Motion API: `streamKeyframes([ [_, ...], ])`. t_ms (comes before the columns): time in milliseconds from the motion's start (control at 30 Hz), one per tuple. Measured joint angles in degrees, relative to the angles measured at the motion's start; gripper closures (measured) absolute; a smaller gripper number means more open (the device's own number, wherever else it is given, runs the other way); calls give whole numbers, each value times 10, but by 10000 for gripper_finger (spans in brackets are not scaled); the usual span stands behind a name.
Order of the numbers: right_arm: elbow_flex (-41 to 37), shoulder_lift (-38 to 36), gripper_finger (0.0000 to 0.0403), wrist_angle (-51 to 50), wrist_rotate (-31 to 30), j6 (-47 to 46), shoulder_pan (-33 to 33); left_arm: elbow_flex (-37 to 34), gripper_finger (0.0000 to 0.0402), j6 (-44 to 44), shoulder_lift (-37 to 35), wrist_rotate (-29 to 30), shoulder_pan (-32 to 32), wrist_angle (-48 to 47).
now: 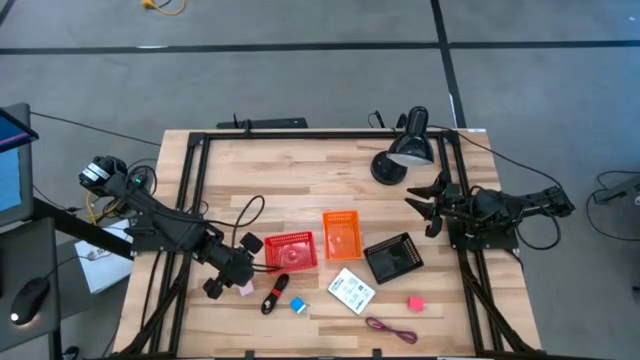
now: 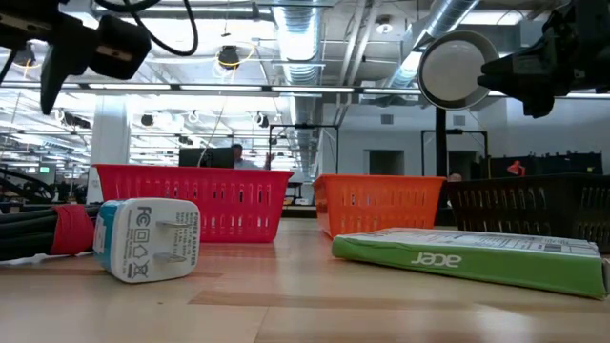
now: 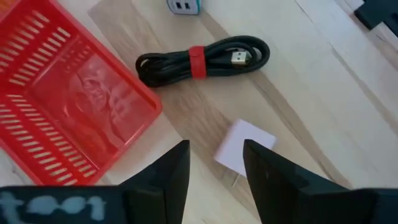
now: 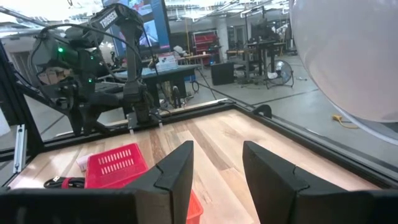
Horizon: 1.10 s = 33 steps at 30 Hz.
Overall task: Pick and place items into bin
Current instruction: Put the white charger adapter into the red bin
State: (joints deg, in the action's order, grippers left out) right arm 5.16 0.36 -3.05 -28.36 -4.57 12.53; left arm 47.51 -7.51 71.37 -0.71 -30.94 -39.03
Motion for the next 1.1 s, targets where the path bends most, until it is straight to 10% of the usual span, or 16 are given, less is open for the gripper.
streamKeyframes([
  [333, 0, 0, 269, 0, 0, 0, 0, 0, 248, 77, 0, 37, 0, -26],
  [1100, 0, 0, 270, 0, 0, 0, 0, -89, 248, -156, 0, -45, -43, 82],
])
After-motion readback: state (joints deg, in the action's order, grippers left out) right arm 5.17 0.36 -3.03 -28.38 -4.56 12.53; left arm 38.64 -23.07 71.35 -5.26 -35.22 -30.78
